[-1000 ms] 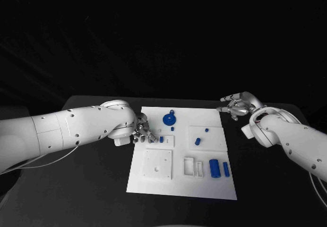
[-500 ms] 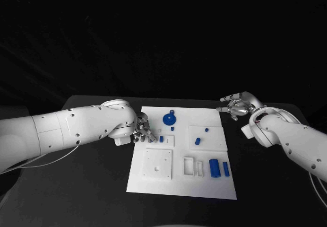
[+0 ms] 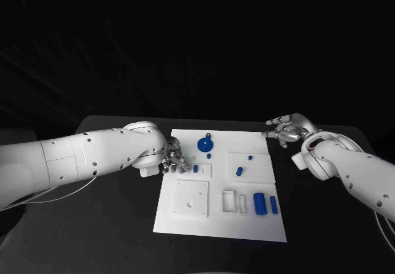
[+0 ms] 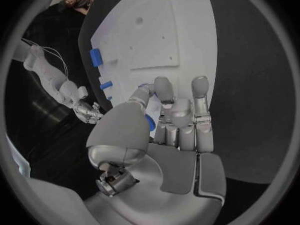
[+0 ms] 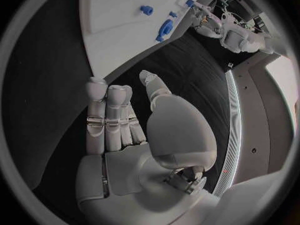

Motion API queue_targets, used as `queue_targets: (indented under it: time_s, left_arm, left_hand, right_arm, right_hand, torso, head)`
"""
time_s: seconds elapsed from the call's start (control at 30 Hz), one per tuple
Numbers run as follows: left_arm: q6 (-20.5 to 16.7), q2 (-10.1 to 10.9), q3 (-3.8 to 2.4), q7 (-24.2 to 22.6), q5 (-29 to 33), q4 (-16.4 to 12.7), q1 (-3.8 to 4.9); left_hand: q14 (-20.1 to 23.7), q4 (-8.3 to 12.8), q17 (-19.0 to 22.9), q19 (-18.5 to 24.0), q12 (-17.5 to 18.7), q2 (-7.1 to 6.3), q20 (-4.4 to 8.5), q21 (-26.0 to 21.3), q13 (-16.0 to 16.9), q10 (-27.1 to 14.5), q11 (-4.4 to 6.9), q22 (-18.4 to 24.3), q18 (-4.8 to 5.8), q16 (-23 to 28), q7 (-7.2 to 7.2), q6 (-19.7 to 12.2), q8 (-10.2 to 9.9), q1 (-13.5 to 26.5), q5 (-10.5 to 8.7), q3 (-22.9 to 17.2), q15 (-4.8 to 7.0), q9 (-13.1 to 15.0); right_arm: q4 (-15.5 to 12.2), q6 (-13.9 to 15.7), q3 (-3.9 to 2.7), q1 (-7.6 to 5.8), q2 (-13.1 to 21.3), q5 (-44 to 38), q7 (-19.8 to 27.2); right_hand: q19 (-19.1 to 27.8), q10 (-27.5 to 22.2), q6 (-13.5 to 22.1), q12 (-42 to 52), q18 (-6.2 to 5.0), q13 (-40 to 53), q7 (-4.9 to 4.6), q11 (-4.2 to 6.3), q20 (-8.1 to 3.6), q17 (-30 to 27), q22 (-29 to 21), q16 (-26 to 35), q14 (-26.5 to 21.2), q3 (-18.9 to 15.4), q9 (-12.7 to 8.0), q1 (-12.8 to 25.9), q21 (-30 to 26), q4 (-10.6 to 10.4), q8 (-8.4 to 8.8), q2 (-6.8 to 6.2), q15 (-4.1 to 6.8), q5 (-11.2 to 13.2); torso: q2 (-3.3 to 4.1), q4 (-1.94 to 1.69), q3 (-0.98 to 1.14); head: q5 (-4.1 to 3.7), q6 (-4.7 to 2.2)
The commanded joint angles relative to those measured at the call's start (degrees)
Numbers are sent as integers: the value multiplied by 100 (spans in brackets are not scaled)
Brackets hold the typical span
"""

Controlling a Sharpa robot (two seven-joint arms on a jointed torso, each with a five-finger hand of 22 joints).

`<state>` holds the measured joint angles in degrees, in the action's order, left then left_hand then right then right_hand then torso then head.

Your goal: Assemble the parts on the task board

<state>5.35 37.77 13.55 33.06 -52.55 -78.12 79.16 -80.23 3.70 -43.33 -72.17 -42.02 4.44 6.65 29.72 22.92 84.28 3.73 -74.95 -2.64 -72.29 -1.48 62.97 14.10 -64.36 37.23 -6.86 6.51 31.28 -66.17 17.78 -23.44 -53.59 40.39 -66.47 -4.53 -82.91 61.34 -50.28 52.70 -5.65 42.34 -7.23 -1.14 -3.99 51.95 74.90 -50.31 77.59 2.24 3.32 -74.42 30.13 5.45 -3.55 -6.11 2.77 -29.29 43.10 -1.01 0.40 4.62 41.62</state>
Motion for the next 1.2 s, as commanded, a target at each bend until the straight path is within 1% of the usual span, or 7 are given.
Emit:
queue_targets:
  time_s: [0.03,0.27,0.43,0.7,0.93,1.03,1.2]
  left_arm:
    - [-201,10,29,14,-4,-10,-47]
    - [-232,107,23,10,52,-132,-40]
    - [-239,189,-17,-11,125,-217,10]
    - [-169,269,-161,-168,422,-260,77]
    - [22,389,-271,-866,1065,-182,85]
    - [188,466,-289,-1312,1421,-131,86]
    - [490,587,-298,-1989,1977,-80,91]
  left_hand:
    - [-1,529,-12,15,-23,93,-30,54,-12,221,-2,-106,-96,-25,50,-37,-38,9,59,-528,2,22]
    - [-19,754,-38,38,-40,145,-74,111,-36,226,5,-105,-159,-38,63,12,-9,82,99,-680,-4,213]
    - [-21,847,-42,61,-52,152,-119,152,-50,226,6,-108,-208,-42,66,53,-63,134,94,-760,-12,299]
    - [-2,881,-10,99,-45,156,-162,158,-54,223,0,-106,-236,-26,63,81,-93,112,51,-795,-24,313]
    - [110,842,204,185,36,196,-208,123,-56,196,-30,-98,-266,83,40,71,-151,6,-92,-799,-50,309]
    - [138,830,232,201,62,202,-192,109,-51,182,-32,-97,-251,90,38,77,-159,-17,-128,-802,-49,307]
    - [221,802,266,242,87,220,-117,81,-4,136,-38,-101,-164,65,35,77,-174,-60,-171,-814,-43,317]
  right_arm:
    - [-26,-100,-2,12,3,-8,46]
    - [-54,-103,-2,29,11,-8,47]
    - [-59,-101,-2,35,6,-8,51]
    - [-142,-59,-2,51,-6,-9,122]
    - [-374,12,-2,78,4,-88,242]
    - [-520,53,-2,92,18,-159,291]
    - [-816,107,-1,122,42,-317,374]
  right_hand:
    - [-50,8,32,19,-74,-7,-5,18,-4,-7,315,35,-25,-8,-4,57,-16,-24,29,18,21,-36]
    - [-50,8,32,19,-74,-7,-5,18,-4,-7,315,35,-25,-8,-4,57,-16,-24,29,18,21,-36]
    - [-47,9,35,21,-74,-3,-5,18,-5,-8,313,37,-26,-11,-5,70,-23,-21,30,19,20,-41]
    - [-56,15,6,23,-74,-2,-5,22,-9,-8,316,34,-18,18,-4,42,-11,6,28,47,25,-36]
    - [-67,33,-77,20,-72,-2,0,32,-15,-6,319,35,-5,139,-1,89,12,207,26,95,33,-3]
    - [-75,41,-111,20,-70,-1,2,35,-19,-7,324,40,2,172,-1,124,38,274,27,112,35,-1]
    - [-89,65,-241,21,-66,-3,11,47,-29,-3,330,38,26,245,5,141,80,391,21,145,47,12]
  torso:
    - [0,0,0]
    - [-5,-3,-1]
    - [-2,-5,-2]
    - [4,1,-12]
    - [2,-8,-3]
    - [2,-8,-1]
    - [-2,-5,-1]
  head:
    - [3,-9]
    - [-3,-27]
    - [-1,-60]
    - [9,-106]
    - [10,-137]
    - [20,-197]
    - [40,-283]
